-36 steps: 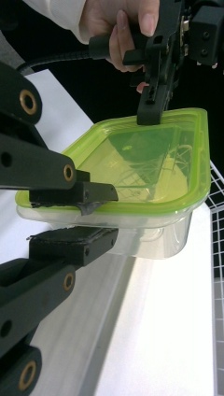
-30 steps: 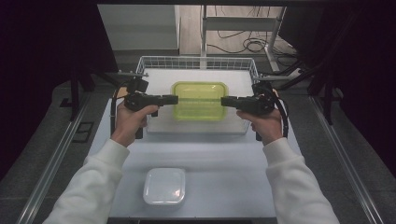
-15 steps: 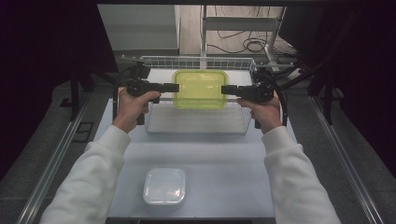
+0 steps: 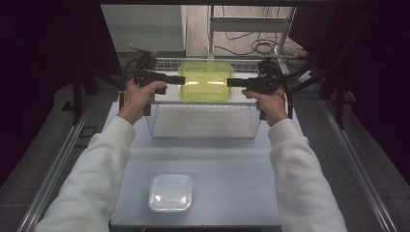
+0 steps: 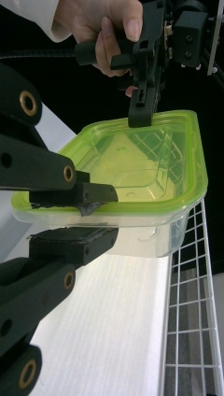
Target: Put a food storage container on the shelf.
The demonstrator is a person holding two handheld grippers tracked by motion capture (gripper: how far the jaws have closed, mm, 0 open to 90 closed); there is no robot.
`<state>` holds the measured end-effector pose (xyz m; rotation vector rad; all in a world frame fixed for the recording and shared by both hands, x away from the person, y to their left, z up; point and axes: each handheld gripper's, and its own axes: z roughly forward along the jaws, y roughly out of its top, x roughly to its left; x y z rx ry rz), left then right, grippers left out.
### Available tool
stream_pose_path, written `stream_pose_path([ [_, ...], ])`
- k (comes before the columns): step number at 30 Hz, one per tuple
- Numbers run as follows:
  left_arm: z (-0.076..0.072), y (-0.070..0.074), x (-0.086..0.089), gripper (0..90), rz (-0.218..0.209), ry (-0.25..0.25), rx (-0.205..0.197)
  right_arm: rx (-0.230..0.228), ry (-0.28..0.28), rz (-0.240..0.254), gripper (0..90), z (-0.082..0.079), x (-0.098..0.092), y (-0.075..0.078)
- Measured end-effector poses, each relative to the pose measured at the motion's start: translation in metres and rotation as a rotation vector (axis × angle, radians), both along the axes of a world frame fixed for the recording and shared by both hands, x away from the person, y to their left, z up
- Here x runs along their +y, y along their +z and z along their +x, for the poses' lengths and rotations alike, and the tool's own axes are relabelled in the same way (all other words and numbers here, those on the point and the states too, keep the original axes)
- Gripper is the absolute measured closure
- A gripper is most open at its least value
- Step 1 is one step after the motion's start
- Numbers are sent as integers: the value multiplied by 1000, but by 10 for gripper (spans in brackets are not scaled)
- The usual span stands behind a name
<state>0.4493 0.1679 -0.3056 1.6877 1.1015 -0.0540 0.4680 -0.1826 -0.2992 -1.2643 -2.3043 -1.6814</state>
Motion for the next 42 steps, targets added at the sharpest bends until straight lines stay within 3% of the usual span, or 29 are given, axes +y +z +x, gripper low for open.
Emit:
stream_pose_path([
  [5,11,-4,2,789,-9,6,20,8,-8,-4,778,8,3,0],
  [16,29,-16,4,787,-12,10,72,93,-39,13,780,27,5,-13],
  [24,43,-23,8,769,-99,32,152,150,-82,55,782,38,5,-17],
  [33,61,-32,7,753,-157,91,229,239,-173,105,737,52,9,-26],
  [36,63,-36,8,737,-174,91,237,259,-203,125,728,56,10,-29],
  [42,63,-37,7,718,-169,92,220,271,-224,149,719,58,11,-32],
])
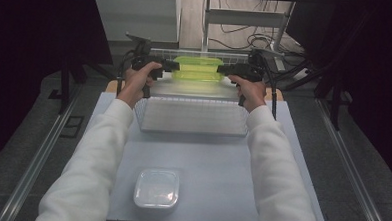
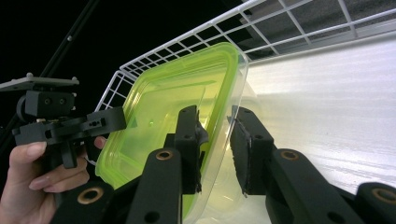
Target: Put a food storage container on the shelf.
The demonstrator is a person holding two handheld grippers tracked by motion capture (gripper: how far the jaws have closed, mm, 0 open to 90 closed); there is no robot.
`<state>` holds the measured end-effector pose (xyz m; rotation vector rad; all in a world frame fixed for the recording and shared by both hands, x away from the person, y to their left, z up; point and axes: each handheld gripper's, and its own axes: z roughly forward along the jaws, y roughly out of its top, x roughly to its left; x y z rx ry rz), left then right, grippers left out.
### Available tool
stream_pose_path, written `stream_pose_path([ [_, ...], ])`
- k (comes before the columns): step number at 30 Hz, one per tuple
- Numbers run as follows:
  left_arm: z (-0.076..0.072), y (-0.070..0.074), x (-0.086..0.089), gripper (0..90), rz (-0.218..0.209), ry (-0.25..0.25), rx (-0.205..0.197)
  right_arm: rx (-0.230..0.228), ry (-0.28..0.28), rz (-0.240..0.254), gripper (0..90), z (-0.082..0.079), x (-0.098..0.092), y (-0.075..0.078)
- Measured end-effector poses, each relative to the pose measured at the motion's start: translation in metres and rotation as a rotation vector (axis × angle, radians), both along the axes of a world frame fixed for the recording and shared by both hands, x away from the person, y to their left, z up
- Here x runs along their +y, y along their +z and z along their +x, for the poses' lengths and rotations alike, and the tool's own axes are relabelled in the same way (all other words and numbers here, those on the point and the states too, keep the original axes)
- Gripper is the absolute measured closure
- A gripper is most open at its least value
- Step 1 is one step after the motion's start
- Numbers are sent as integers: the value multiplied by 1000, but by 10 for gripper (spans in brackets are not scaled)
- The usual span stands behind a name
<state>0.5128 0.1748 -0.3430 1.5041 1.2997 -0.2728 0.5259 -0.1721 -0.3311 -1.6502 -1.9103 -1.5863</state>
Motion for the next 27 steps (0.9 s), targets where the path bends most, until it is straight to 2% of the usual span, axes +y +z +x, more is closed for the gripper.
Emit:
stream_pose_path([
  [1,0,0,0,714,4,0,-5,0,-2,-1,716,0,0,0],
  [2,-1,0,-1,704,28,8,-19,1,-4,0,710,0,1,0],
  [4,-2,1,-2,647,52,21,-39,-4,-13,-11,662,-1,2,-1],
  [6,-3,3,-1,551,56,46,-68,-15,-29,-19,587,-2,1,0],
  [7,-4,4,0,462,61,58,-85,-21,-49,-23,525,-2,1,1],
  [8,-5,5,1,430,68,70,-102,-31,-59,-24,504,-3,0,2],
  [12,-11,12,4,357,69,74,-149,-81,-80,-24,441,-10,-2,10],
  [14,-17,16,4,332,90,66,-177,-109,-69,-32,413,-16,-1,15],
  [17,-30,23,7,311,151,52,-225,-191,-46,-83,372,-26,-2,23],
  [22,-60,36,12,306,193,9,-295,-306,-15,-153,347,-47,-12,35],
  [27,-96,33,18,304,258,10,-316,-374,49,-222,314,-73,-26,37],
])
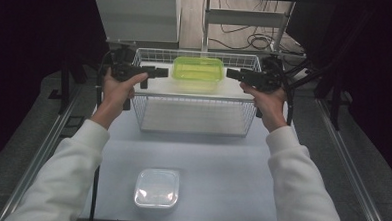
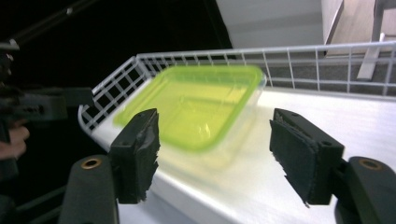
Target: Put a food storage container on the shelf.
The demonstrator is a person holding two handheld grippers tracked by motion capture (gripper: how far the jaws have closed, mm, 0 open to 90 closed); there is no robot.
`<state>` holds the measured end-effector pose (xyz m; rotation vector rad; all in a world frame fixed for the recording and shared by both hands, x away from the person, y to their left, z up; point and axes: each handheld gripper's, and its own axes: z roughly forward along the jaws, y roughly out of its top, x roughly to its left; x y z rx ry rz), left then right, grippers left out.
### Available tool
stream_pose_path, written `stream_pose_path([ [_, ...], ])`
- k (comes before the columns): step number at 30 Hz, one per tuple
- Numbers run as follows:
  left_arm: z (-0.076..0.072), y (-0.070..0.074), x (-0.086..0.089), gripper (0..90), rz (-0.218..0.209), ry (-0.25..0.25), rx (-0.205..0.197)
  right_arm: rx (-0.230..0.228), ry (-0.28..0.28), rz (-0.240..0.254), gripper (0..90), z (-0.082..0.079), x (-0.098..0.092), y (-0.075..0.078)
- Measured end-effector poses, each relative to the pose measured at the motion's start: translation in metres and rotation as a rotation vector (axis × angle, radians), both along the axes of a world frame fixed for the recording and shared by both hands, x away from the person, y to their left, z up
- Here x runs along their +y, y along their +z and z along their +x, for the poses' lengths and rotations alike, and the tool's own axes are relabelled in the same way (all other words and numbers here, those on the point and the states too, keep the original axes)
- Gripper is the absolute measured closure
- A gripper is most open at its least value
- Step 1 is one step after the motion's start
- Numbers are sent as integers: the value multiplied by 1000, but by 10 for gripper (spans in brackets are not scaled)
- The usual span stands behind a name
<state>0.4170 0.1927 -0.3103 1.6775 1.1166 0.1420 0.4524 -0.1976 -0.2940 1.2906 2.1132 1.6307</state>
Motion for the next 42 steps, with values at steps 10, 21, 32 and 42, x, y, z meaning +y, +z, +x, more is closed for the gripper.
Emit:
stream_pose_path([
  [10,-65,-33,5,296,78,-45,-6,-5,75,-131,276,-55,-22,-27],
  [21,-112,-96,12,292,115,-61,84,20,128,-179,276,-104,-40,-80],
  [32,-135,-134,23,285,139,-74,139,154,164,-242,275,-138,-35,-137],
  [42,-147,-146,39,287,161,-18,174,200,163,-271,275,-149,-37,-159],
])
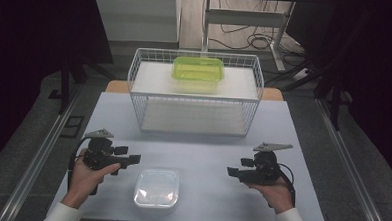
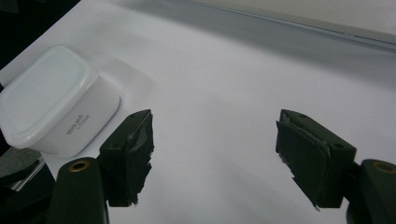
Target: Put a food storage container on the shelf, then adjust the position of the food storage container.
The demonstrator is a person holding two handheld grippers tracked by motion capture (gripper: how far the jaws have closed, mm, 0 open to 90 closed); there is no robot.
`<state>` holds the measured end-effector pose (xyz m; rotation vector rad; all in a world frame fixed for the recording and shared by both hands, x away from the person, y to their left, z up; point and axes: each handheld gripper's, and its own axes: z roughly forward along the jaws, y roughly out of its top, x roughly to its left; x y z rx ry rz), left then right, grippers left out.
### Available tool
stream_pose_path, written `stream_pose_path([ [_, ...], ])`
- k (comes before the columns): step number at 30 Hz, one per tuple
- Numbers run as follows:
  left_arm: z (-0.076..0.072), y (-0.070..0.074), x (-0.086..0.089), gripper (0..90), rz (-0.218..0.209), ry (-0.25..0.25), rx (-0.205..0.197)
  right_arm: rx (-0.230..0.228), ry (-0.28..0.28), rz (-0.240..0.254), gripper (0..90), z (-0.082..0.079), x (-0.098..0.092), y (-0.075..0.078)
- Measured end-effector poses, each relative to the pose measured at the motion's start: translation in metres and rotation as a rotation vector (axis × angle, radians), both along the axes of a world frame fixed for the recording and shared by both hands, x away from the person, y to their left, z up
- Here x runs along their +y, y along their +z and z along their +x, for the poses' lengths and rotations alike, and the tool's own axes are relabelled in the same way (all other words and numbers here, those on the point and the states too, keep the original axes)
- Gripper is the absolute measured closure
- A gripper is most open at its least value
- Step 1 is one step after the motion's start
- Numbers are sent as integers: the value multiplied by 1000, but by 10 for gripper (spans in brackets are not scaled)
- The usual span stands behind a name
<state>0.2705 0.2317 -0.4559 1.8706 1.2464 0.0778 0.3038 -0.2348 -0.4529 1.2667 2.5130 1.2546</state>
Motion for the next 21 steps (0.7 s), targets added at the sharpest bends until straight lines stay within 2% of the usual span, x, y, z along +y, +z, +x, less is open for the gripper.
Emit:
stream_pose_path([
  [10,-11,-1,4,276,16,13,-2,-9,-20,11,275,-3,-5,0],
  [14,-10,-3,6,276,22,17,8,12,-16,65,275,-1,-6,2],
  [16,-10,-2,7,276,25,22,11,10,-18,65,275,-1,-6,4],
  [21,-13,-4,8,281,67,6,27,15,-30,63,275,-1,-9,2],
])
